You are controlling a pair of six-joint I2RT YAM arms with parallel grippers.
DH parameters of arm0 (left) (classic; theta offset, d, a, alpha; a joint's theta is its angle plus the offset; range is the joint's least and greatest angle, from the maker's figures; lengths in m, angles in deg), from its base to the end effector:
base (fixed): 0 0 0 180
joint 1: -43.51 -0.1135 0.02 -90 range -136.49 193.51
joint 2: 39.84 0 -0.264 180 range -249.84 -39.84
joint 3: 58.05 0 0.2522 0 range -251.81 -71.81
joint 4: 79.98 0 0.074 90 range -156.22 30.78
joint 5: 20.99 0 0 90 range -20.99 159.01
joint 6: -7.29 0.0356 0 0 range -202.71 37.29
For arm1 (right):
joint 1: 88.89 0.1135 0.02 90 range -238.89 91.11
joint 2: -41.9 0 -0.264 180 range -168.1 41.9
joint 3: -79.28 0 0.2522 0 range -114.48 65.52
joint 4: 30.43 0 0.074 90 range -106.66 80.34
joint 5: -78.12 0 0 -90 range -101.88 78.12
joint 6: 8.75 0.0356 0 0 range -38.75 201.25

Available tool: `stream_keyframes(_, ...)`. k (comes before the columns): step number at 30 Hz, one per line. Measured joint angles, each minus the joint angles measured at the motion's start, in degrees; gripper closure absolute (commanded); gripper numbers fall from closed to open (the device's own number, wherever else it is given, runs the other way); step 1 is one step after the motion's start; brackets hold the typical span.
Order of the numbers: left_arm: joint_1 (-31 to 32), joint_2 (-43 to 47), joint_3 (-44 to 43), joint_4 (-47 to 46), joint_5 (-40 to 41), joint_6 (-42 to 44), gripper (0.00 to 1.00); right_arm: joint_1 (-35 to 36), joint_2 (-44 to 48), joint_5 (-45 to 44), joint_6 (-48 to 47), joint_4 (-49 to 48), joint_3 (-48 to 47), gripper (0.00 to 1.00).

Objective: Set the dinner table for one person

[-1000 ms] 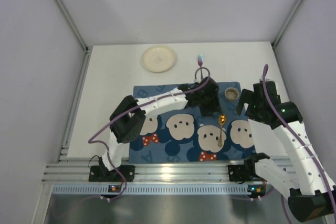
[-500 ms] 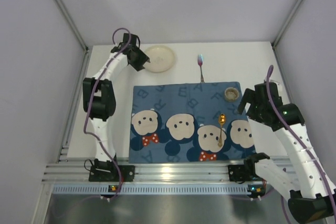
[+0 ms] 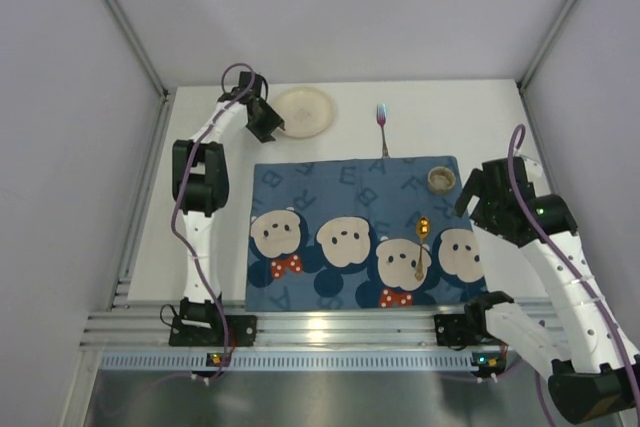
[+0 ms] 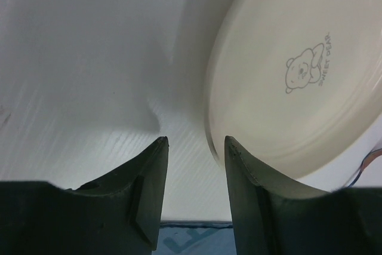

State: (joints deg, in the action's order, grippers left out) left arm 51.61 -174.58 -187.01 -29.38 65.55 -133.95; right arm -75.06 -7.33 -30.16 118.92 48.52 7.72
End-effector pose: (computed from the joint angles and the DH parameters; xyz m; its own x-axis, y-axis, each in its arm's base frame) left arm 0.5119 -0.0750 0.1844 -0.6516 -0.6935 -0.3074 -0.5341 0.7072 -0.4632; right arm 0.1388 0.0227 0.3192 -0.6781 0.4307 -0.5956 0.4485 0.8844 0.1289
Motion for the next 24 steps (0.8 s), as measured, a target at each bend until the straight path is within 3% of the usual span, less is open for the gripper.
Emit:
stream_keyframes(4,-0.2,-1.4,-0.1,-0.1,-0.2,0.6,0.55,0.0,-1.4,-0.2,0.1,0.0,0.0,0.0)
stream_keyframes(10,-0.2,-2.3,-0.2,-1.2,-1.1,0.5,0.68,0.0,-2.8,-0.6,0.0,0.0,-0.1,0.0)
stream_keyframes(14,-0.2,-3.1,-0.8,-2.3,-1.5,-0.2,1.0,0.0,-3.9,-0.8,-0.2,-0.1,-0.8,0.0)
stream_keyframes(24,-0.2,-2.4,-0.1,-6.3,-6.8,1.0,1.0,0.0,-5.2,-0.8,-1.9,-0.4,-2.8,0.0)
